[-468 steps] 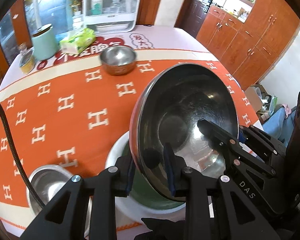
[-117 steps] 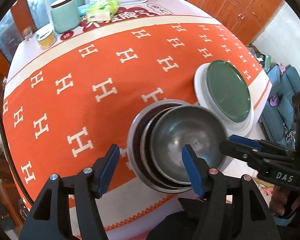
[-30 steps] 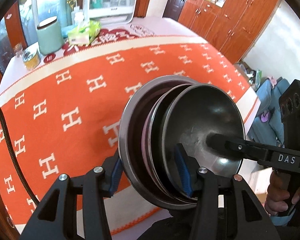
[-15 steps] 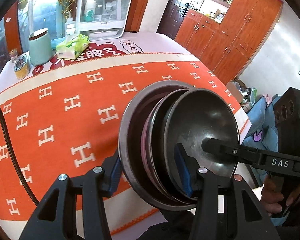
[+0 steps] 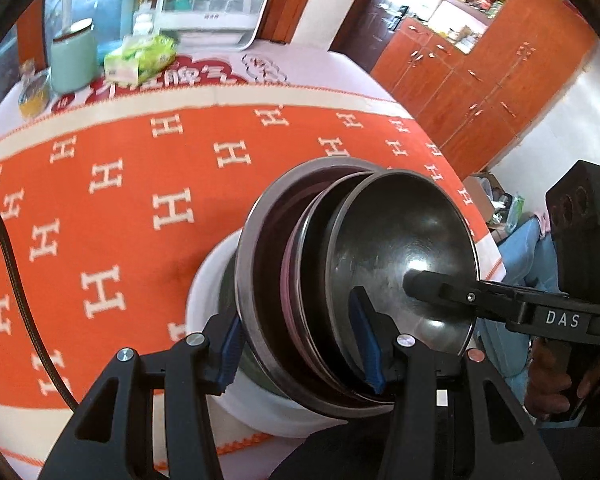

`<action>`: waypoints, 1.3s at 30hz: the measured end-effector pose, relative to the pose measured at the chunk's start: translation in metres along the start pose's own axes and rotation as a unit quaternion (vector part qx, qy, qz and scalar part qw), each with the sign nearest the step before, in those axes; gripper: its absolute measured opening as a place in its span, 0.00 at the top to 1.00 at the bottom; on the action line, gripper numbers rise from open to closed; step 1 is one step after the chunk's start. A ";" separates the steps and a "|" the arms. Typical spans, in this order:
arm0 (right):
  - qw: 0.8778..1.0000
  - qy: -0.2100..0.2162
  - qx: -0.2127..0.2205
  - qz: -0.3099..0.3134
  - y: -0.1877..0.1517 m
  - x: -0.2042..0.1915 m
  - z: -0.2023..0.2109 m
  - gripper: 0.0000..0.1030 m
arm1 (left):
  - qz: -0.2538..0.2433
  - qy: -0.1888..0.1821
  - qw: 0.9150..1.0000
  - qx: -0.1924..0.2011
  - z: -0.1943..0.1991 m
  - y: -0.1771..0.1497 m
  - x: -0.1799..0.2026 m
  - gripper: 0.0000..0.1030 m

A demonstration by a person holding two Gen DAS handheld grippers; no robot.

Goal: Organize plates and bowls

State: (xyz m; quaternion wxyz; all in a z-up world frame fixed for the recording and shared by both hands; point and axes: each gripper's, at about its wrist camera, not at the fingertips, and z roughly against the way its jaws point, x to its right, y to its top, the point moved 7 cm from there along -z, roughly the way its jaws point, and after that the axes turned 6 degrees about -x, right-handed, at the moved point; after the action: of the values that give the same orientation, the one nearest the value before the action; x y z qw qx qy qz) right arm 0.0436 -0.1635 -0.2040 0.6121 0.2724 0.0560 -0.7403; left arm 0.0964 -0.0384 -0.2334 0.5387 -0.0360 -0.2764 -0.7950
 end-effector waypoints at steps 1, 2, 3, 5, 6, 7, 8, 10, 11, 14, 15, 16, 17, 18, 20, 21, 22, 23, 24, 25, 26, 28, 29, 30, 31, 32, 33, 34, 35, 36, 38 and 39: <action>1.000 -0.002 -0.007 0.003 0.001 0.004 -0.001 0.70 | 0.009 -0.001 1.000 -0.005 -0.006 0.001 0.001 0.54; 1.000 -0.004 -0.017 0.005 0.003 0.009 -0.003 0.70 | 0.014 -0.001 1.000 -0.010 -0.010 0.001 0.002 0.54; 1.000 -0.004 -0.026 0.008 0.004 0.013 -0.006 0.69 | 0.021 0.000 1.000 -0.016 -0.014 0.001 0.004 0.54; 0.999 -0.004 -0.043 0.014 0.007 0.018 -0.010 0.69 | 0.036 0.004 0.999 -0.027 -0.023 0.000 0.005 0.54; 0.998 -0.003 -0.053 0.019 0.008 0.020 -0.014 0.69 | 0.041 0.006 0.999 -0.030 -0.025 0.000 0.005 0.54; 0.998 -0.002 -0.063 0.024 0.009 0.022 -0.016 0.68 | 0.050 0.008 0.998 -0.036 -0.030 0.000 0.005 0.54; 0.997 -0.001 -0.073 0.029 0.010 0.024 -0.020 0.68 | 0.056 0.010 0.998 -0.039 -0.032 0.000 0.005 0.54; 0.995 0.001 -0.093 0.038 0.013 0.027 -0.026 0.68 | 0.066 0.015 0.996 -0.049 -0.037 -0.003 0.004 0.54; 0.994 0.002 -0.101 0.043 0.013 0.029 -0.029 0.68 | 0.073 0.017 0.996 -0.054 -0.040 -0.005 0.003 0.54; 0.990 0.006 -0.128 0.061 0.015 0.030 -0.037 0.68 | 0.094 0.019 0.993 -0.063 -0.045 -0.009 0.000 0.54; 0.988 0.007 -0.138 0.067 0.014 0.030 -0.040 0.68 | 0.100 0.021 0.993 -0.065 -0.046 -0.010 -0.001 0.54; 0.986 0.008 -0.151 0.075 0.014 0.031 -0.044 0.67 | 0.109 0.023 0.991 -0.068 -0.047 -0.011 -0.004 0.54; 0.984 0.010 -0.161 0.081 0.013 0.031 -0.047 0.67 | 0.116 0.025 0.991 -0.068 -0.048 -0.011 -0.005 0.54; 0.981 0.013 -0.171 0.086 0.012 0.031 -0.050 0.66 | 0.123 0.027 0.990 -0.068 -0.048 -0.011 -0.007 0.54; 0.977 0.017 -0.190 0.098 0.012 0.030 -0.055 0.66 | 0.138 0.030 0.987 -0.070 -0.049 -0.013 -0.009 0.54; 0.974 0.019 -0.200 0.104 0.012 0.030 -0.058 0.66 | 0.142 0.034 0.987 -0.072 -0.049 -0.013 -0.010 0.54; 0.972 0.019 -0.206 0.108 0.013 0.029 -0.059 0.66 | 0.146 0.038 0.986 -0.076 -0.050 -0.014 -0.011 0.54; 0.971 0.020 -0.212 0.112 0.014 0.028 -0.061 0.66 | 0.151 0.042 0.984 -0.079 -0.051 -0.015 -0.012 0.54; 0.970 0.021 -0.214 0.116 0.017 0.027 -0.061 0.66 | 0.155 0.044 0.984 -0.082 -0.051 -0.015 -0.013 0.54; 0.969 0.022 -0.215 0.118 0.019 0.026 -0.061 0.66 | 0.160 0.046 0.982 -0.085 -0.051 -0.015 -0.014 0.54; 0.969 0.022 -0.216 0.122 0.022 0.024 -0.061 0.66 | 0.162 0.048 0.982 -0.087 -0.050 -0.015 -0.014 0.54; 0.967 0.016 -0.222 0.128 0.025 0.025 -0.060 0.65 | 0.165 0.053 0.981 -0.090 -0.049 -0.015 -0.014 0.53; 0.966 0.013 -0.224 0.129 0.026 0.025 -0.060 0.65 | 0.166 0.057 0.980 -0.091 -0.049 -0.015 -0.013 0.51; 0.965 0.012 -0.227 0.130 0.026 0.025 -0.060 0.65 | 0.166 0.059 0.980 -0.093 -0.048 -0.015 -0.012 0.49; 0.965 0.012 -0.227 0.130 0.028 0.025 -0.059 0.64 | 0.166 0.061 0.980 -0.093 -0.047 -0.014 -0.011 0.48; 0.965 0.014 -0.226 0.129 0.030 0.025 -0.058 0.63 | 0.166 0.062 0.980 -0.094 -0.046 -0.014 -0.011 0.46; 0.966 0.016 -0.224 0.129 0.031 0.025 -0.056 0.62 | 0.166 0.064 0.980 -0.093 -0.045 -0.013 -0.010 0.45; 0.966 0.018 -0.222 0.130 0.031 0.025 -0.055 0.61 | 0.165 0.064 0.980 -0.090 -0.044 -0.012 -0.009 0.44; 0.966 0.018 -0.220 0.131 0.031 0.025 -0.054 0.60 | 0.165 0.066 0.980 -0.088 -0.042 -0.011 -0.008 0.42; 0.967 0.016 -0.216 0.135 0.031 0.024 -0.052 0.60 | 0.165 0.069 0.980 -0.084 -0.040 -0.009 -0.007 0.41; 0.967 0.013 -0.208 0.143 0.031 0.023 -0.049 0.60 | 0.163 0.071 0.981 -0.078 -0.037 -0.007 -0.006 0.39; 0.968 0.010 -0.201 0.149 0.030 0.023 -0.046 0.60 | 0.161 0.072 0.981 -0.074 -0.036 -0.006 -0.005 0.39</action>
State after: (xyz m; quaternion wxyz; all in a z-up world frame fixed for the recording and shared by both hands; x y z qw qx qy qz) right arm 0.0853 -0.1715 -0.2463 0.7572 0.1565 0.1685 -0.6113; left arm 0.1013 -0.0500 -0.2676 0.6741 -0.0625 -0.1673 -0.7167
